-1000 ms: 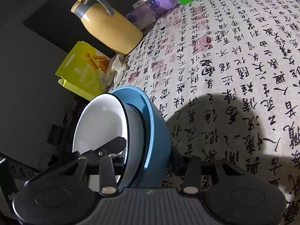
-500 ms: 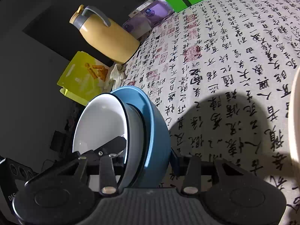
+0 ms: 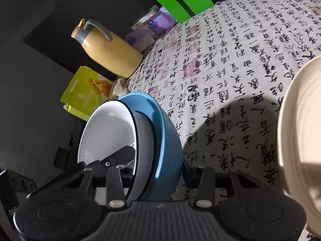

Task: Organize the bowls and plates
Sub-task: 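Carry the blue bowl stack with both tools toward the beige plates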

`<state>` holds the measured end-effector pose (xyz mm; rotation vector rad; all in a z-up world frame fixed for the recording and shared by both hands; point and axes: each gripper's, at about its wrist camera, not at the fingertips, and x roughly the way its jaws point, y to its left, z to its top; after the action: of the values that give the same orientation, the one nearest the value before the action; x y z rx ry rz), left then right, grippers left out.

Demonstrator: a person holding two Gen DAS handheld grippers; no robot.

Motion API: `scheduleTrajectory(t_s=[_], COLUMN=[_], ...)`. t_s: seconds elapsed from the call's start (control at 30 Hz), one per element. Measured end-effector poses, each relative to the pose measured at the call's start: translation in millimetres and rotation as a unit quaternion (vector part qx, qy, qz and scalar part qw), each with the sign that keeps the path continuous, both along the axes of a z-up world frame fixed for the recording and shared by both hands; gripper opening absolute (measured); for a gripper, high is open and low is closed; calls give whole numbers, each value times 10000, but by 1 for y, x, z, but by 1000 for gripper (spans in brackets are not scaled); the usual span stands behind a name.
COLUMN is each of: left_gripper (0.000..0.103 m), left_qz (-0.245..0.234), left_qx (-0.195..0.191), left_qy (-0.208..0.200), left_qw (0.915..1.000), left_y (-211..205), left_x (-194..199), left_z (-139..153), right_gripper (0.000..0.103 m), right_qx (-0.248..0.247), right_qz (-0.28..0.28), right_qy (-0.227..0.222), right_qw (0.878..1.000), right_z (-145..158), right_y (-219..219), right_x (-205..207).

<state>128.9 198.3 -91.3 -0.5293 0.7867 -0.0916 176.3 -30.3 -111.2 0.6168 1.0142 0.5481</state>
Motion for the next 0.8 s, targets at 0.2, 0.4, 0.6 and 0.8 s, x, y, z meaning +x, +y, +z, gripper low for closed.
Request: scheduleTrajectory(t_s=[0.2,0.4,0.6,0.8], left_gripper=[55,55,55,55], left_qz=[-73,-129,-198,-279], left_qx=[48,84,106,137], left_qy=[-15,-34,-48,-59], left_qw=[10000,9999,9997,9995], left_y=[-12,-24,-38,-53], left_x=[3,5,6,9], left_z=[2,4,6,8], right_gripper=[42,42,42,42], right_qx=[37,84,108,138], right_qz=[-78,-146,-226,-321], right_qy=[-6,-10,-11,-16], right_qw=[10000,9999,9997,9994], right_z=[1,2,4,6], right_y=[-12,-26,-38,-53], right_x=[-1,-2,-4,-8])
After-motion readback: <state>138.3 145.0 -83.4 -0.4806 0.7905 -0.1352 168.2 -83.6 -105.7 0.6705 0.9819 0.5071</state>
